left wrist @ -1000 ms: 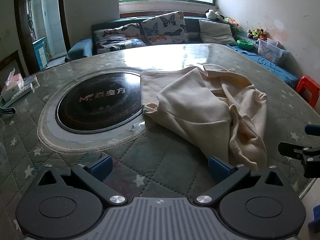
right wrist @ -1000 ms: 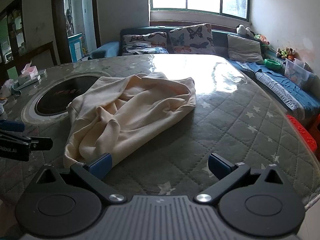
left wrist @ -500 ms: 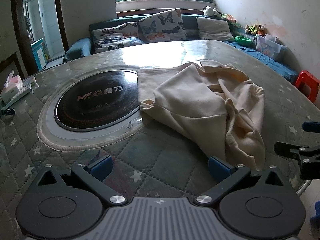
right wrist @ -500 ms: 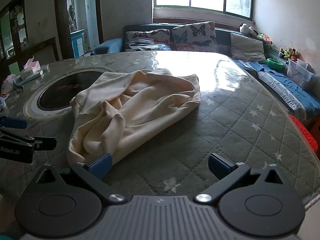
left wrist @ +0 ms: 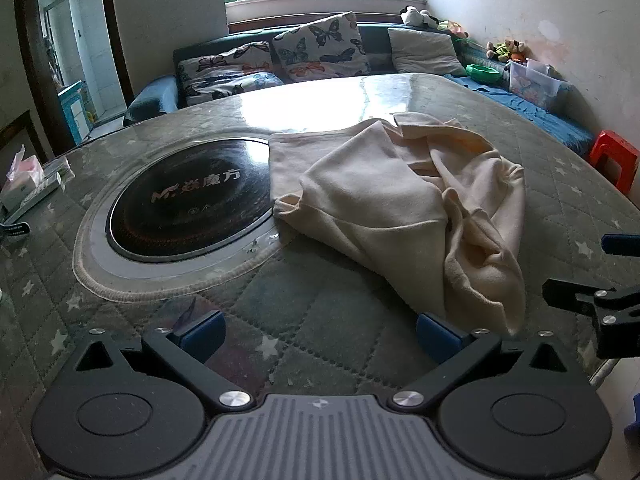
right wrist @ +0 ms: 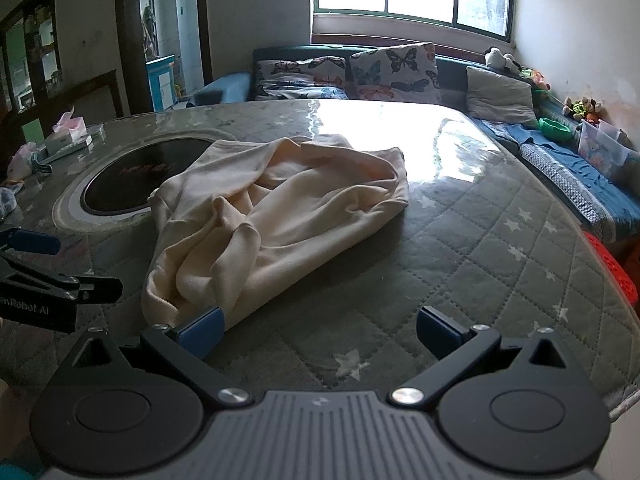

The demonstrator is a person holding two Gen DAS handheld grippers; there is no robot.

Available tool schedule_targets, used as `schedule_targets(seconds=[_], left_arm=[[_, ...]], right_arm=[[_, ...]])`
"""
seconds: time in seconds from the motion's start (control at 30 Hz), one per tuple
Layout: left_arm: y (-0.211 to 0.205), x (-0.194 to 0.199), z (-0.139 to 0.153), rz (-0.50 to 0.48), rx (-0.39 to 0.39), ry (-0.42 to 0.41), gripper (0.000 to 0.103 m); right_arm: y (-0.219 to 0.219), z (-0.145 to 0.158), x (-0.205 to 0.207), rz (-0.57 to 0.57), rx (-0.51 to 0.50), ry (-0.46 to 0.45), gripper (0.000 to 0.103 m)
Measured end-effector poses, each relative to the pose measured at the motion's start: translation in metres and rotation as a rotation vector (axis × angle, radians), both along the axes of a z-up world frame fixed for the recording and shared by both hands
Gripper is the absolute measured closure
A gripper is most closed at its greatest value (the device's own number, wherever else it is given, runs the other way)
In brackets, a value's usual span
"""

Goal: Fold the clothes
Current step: 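Move both grippers toward the crumpled cream sweatshirt on the table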

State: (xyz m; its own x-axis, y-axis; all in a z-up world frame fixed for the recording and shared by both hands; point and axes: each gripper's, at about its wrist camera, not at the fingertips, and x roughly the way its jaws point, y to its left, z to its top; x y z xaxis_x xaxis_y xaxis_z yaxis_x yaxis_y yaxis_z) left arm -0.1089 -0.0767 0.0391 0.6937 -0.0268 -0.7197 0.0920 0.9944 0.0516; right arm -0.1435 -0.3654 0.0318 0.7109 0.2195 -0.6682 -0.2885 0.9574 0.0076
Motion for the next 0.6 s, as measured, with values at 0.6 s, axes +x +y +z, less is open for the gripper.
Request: schedule_targets(seconds=[0.6], left_arm=[[-0.002,0.008,0.004,-0.012,0.002,0.009,0.0]], right_arm=[[0.006,0.001,0.011,0.03,-0.005,0.012,0.0]])
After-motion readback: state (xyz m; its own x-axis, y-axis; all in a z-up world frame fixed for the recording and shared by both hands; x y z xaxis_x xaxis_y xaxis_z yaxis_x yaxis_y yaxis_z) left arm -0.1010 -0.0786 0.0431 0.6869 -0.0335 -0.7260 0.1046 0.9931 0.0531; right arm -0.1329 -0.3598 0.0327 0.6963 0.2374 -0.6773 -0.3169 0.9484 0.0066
